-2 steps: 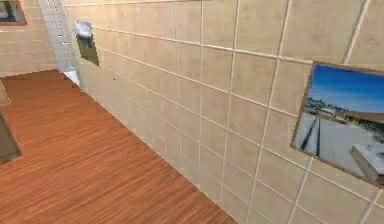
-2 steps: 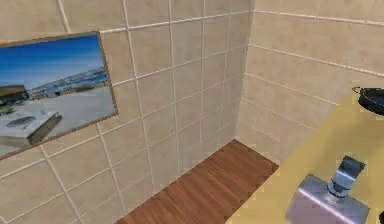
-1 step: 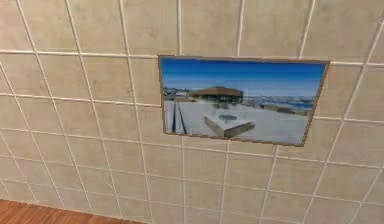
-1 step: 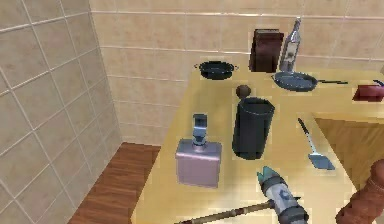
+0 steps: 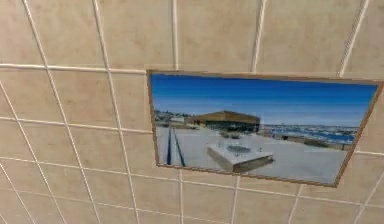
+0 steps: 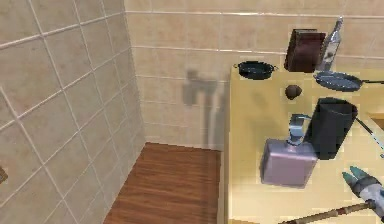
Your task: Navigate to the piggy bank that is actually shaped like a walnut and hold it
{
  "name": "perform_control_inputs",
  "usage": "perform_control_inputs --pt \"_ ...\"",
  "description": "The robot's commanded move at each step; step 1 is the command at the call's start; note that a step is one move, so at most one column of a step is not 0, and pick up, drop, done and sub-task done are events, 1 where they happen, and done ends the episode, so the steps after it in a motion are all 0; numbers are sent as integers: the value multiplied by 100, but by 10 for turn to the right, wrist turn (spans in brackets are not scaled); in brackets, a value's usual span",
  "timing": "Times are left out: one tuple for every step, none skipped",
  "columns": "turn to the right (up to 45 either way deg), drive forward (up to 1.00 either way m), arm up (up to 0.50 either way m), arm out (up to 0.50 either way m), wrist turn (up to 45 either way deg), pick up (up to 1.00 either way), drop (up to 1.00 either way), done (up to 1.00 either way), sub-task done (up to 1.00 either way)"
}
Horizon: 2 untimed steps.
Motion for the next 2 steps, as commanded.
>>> perform_control_inputs --pt "450 0 0 0 0 0 0 0 0" --pt "60 0 0 0 0 0 0 0 0"
